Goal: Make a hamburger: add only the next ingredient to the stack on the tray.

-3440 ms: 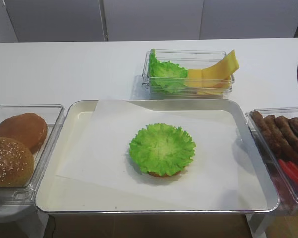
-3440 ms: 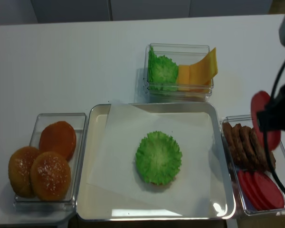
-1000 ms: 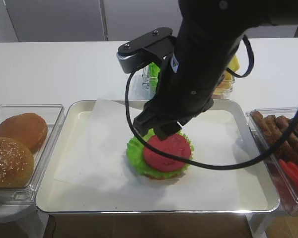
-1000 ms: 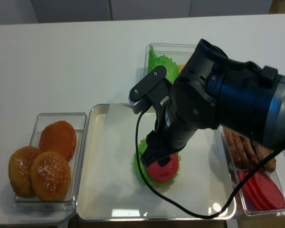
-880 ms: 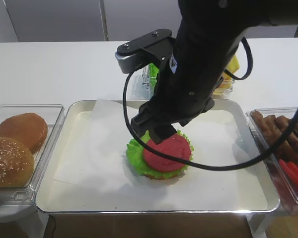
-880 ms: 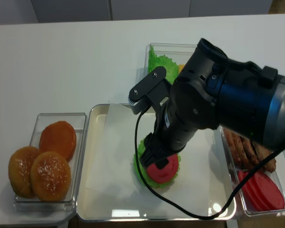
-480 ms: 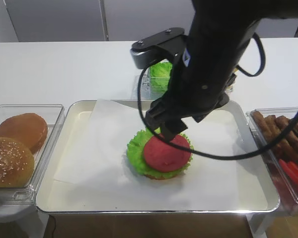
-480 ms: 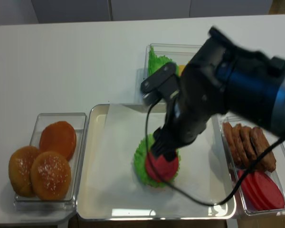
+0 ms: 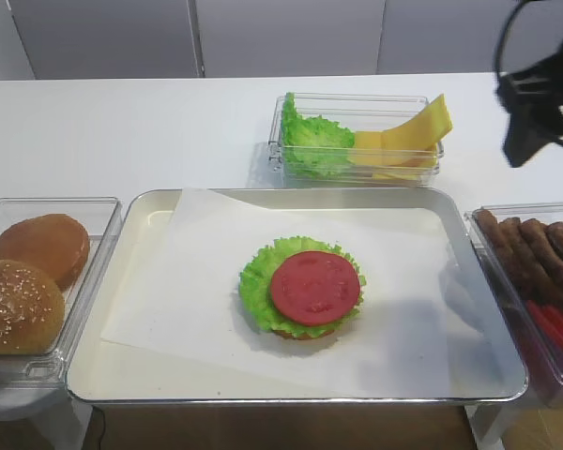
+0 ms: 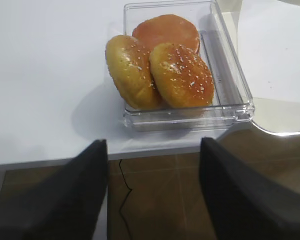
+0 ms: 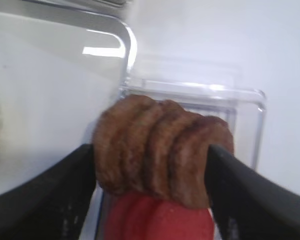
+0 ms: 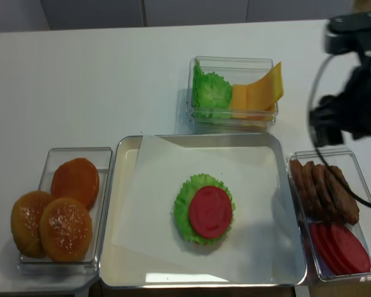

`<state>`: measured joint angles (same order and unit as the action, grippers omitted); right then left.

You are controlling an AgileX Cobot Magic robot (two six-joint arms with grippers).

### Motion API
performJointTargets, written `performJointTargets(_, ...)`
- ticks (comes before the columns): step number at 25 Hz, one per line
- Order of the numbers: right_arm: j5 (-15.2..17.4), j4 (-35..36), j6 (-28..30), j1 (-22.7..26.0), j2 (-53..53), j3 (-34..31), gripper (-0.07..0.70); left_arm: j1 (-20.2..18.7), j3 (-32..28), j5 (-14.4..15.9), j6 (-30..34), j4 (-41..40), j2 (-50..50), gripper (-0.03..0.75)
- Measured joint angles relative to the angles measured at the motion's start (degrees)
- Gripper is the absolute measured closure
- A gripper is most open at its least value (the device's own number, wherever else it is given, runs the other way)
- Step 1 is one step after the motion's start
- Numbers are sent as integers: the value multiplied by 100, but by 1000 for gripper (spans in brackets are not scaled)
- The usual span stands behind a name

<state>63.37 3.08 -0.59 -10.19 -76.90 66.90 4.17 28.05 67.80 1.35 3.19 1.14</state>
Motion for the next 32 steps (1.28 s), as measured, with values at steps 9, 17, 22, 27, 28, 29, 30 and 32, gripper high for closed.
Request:
performJointTargets(9, 367, 38, -149, 342, 2635, -1687, 116, 0, 0, 0, 0, 0, 0, 287)
performJointTargets(17, 892, 6, -236, 355, 4956, -2202, 116, 0, 0, 0, 0, 0, 0, 287)
performJointTargets(22, 948, 146, -236, 355, 6054, -2464, 116, 0, 0, 0, 0, 0, 0, 287)
performJointTargets(27, 984, 381, -236, 357, 7082, -2717, 117, 0, 0, 0, 0, 0, 0, 287)
performJointTargets(28, 984, 381, -236, 367, 7272, -2776, 117, 0, 0, 0, 0, 0, 0, 287)
performJointTargets(29, 993, 385, -236, 367, 7425, -2852, 117, 0, 0, 0, 0, 0, 0, 287)
performJointTargets(30, 1009, 395, -236, 367, 7594, -2925, 117, 0, 0, 0, 0, 0, 0, 287)
performJointTargets(32, 1021, 394, -240, 367, 7773, -3037, 118, 0, 0, 0, 0, 0, 0, 287)
